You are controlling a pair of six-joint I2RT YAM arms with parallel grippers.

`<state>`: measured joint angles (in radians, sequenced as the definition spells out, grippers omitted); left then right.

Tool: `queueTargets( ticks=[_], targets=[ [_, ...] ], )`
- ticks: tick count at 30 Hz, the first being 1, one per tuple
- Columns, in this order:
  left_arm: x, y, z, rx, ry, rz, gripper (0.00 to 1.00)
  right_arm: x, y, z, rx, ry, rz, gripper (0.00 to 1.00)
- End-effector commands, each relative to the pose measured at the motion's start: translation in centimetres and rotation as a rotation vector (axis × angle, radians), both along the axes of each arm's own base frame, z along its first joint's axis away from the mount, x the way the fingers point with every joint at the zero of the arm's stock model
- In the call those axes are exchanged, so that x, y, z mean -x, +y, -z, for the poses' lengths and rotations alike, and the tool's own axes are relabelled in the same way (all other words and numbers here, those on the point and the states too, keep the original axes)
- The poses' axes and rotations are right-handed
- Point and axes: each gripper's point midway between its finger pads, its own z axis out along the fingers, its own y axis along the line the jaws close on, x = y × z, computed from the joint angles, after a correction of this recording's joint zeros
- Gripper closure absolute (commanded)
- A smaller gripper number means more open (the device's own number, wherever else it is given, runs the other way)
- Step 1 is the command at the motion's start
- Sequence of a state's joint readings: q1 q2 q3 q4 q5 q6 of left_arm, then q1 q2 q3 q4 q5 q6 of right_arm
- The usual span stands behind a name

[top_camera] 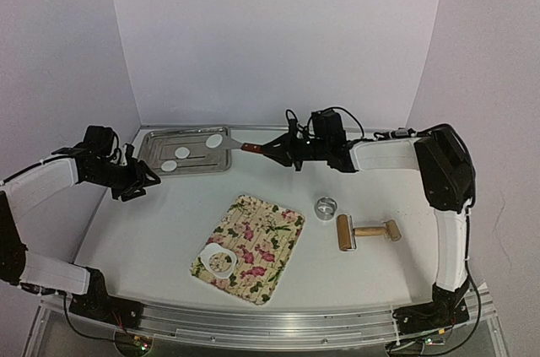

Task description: Roll out the dumpling wrappers from the dough

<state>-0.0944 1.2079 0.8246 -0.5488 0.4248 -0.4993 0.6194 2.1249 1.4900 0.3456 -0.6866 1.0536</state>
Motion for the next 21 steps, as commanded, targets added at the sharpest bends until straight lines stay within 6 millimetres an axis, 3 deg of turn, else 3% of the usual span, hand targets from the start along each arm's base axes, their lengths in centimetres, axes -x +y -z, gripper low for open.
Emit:
queueTargets(
  ticks=[1,10,21],
  targets=[
    [0.5,-0.1,-0.7,0.030,-0.026,-0.008,0.18,-2.1,1.9,-1.7,0.031,-0.139,-0.008,1.00],
    [1.2,-0.1,-0.8,0.036,-0.026,-0.011,0.18,-4.6,3.1,0.8,0.265,-0.310,-0.019,1.00],
    [1.3,-0.2,-0.9,0.040,-0.028,-0.001,0.17,-4.1,4.3,1.6,0.613,-0.571,-0.148,1.00]
  ],
)
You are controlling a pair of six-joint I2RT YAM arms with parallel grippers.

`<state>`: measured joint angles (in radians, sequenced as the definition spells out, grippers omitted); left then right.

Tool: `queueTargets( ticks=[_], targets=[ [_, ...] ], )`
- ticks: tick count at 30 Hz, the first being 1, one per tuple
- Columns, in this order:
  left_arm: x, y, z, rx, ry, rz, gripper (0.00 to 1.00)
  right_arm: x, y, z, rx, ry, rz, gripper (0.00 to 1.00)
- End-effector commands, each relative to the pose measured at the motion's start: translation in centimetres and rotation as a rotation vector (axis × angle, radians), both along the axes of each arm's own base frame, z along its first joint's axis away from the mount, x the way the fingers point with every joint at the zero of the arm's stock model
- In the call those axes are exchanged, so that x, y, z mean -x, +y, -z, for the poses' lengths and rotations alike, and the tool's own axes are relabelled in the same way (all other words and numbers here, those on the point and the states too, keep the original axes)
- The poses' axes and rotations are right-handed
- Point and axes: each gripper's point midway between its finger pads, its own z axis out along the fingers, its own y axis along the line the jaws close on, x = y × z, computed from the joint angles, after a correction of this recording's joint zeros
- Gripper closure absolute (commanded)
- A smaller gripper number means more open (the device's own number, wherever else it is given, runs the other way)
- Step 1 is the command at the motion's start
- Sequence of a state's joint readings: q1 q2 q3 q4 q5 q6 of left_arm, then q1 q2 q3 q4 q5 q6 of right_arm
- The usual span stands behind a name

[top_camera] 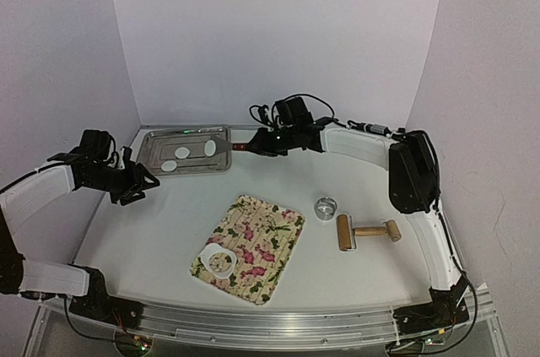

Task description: Roll out the dumpling wrappers from the dough

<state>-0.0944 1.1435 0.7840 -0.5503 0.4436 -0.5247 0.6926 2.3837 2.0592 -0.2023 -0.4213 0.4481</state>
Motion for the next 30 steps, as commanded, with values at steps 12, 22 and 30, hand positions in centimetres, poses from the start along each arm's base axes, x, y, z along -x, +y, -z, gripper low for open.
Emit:
queueTargets(
  ticks=[12,22,30],
  targets=[
    [0.2,-0.1,-0.7,0.013,-0.020,0.012,0.16,1.0,1.0,-4.0,0.336,-0.386,-0.038,1.00],
    [0.9,0.1,-0.8,0.007,-0.026,0.007,0.16,0.7,0.3,-8.9,0.349,-0.488,0.051,1.00],
    [0.7,0.6,-1.2,-0.030,-0.034,-0.006,0.16,1.3,-2.6,-15.8,0.297,-0.531,0.183,1.00]
  ],
)
